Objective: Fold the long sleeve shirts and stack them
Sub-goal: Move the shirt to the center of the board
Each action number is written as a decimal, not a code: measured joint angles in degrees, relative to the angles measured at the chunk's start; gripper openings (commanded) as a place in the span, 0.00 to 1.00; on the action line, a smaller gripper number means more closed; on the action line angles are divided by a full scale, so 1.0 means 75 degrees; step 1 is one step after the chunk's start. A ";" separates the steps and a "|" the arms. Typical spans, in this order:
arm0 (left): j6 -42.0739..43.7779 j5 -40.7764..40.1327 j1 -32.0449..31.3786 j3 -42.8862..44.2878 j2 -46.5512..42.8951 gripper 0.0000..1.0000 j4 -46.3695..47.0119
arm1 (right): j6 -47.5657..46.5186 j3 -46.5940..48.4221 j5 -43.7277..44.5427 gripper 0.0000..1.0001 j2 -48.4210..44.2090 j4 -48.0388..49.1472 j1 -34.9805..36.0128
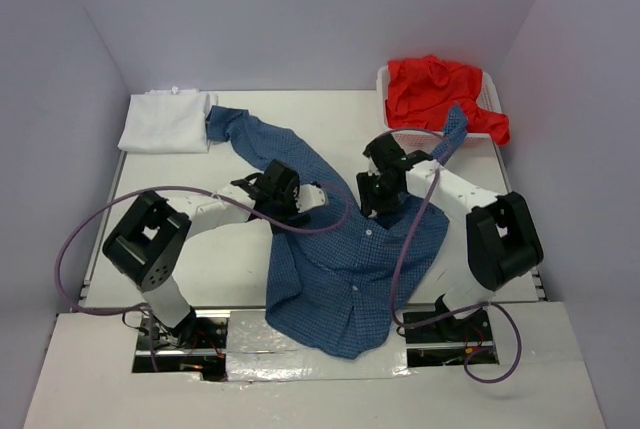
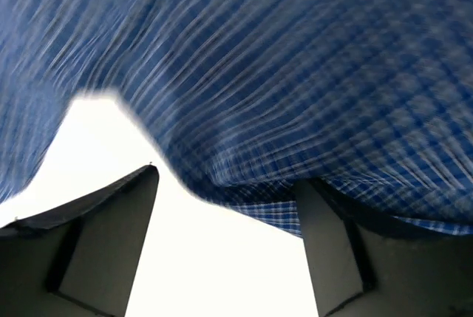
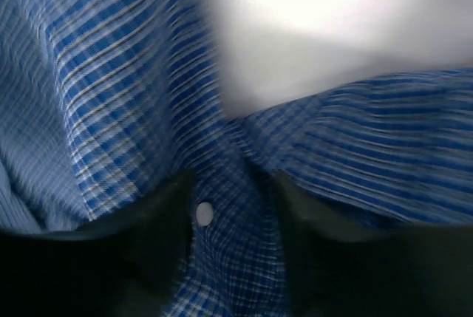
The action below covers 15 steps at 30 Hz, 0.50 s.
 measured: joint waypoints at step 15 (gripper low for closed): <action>-0.0122 -0.1853 0.2565 0.5214 0.3483 0.99 0.1230 | -0.0691 0.3244 -0.2381 0.71 0.1824 0.0341 0.2057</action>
